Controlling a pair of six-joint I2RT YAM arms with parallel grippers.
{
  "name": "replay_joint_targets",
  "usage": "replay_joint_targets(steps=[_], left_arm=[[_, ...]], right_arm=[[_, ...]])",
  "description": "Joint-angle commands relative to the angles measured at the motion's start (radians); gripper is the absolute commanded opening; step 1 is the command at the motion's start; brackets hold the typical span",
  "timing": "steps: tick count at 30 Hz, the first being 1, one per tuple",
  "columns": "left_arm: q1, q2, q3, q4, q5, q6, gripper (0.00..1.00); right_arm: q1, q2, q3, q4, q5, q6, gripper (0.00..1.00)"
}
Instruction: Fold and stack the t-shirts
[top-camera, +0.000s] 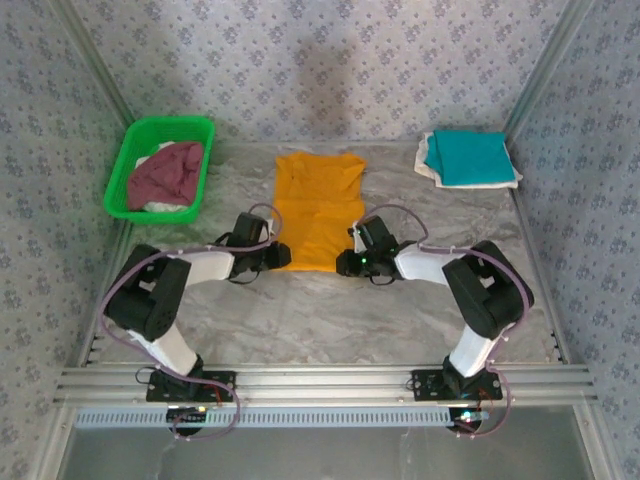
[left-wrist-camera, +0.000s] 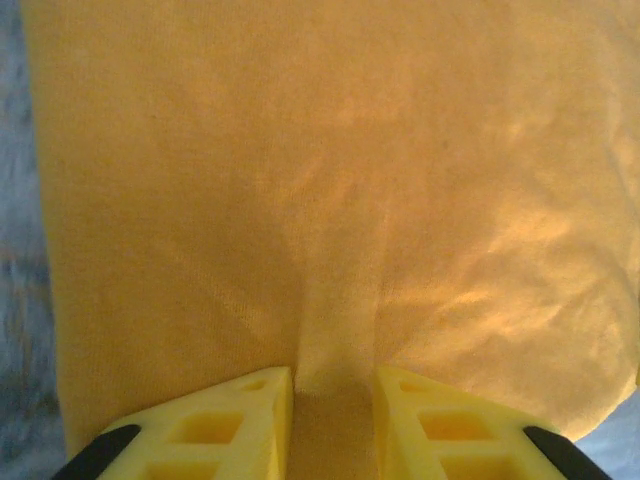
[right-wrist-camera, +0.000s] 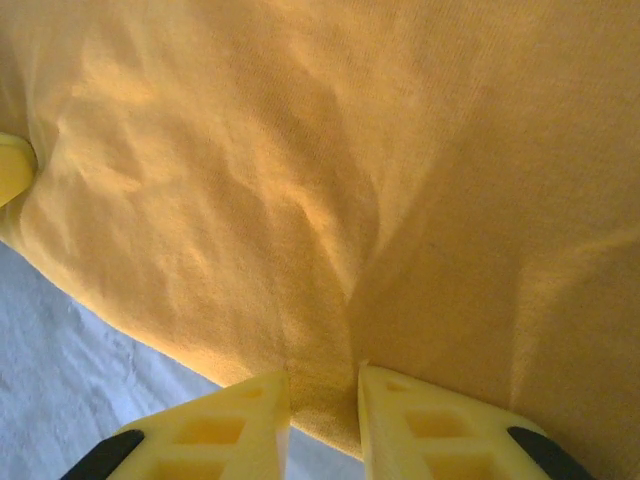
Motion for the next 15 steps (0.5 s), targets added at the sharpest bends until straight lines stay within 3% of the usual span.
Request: replay_joint_targets(steps=[1, 5, 8, 15], left_arm=[[-0.014, -0.074, -0.050, -0.171, -0.059, -0.042, 0.28], [-0.001, -0.188, -0.014, -0.222, -0.097, -0.040, 0.38], [0.030, -0.246, 0.050, -0.254, -0.085, -0.036, 0.51], [0.168, -0.300, 0.047, -0.269, 0.022, -0.061, 0.55]], right_arm=[[0.024, -0.050, -0.040, -0.133, 0.045, 0.053, 0.27], [-0.003, -0.118, 0.014, -0.174, 0.034, 0.050, 0.29], [-0.033, -0.162, 0.081, -0.188, 0.030, 0.043, 0.32], [-0.143, -0.188, 0.082, -0.155, 0.011, 0.038, 0.46]])
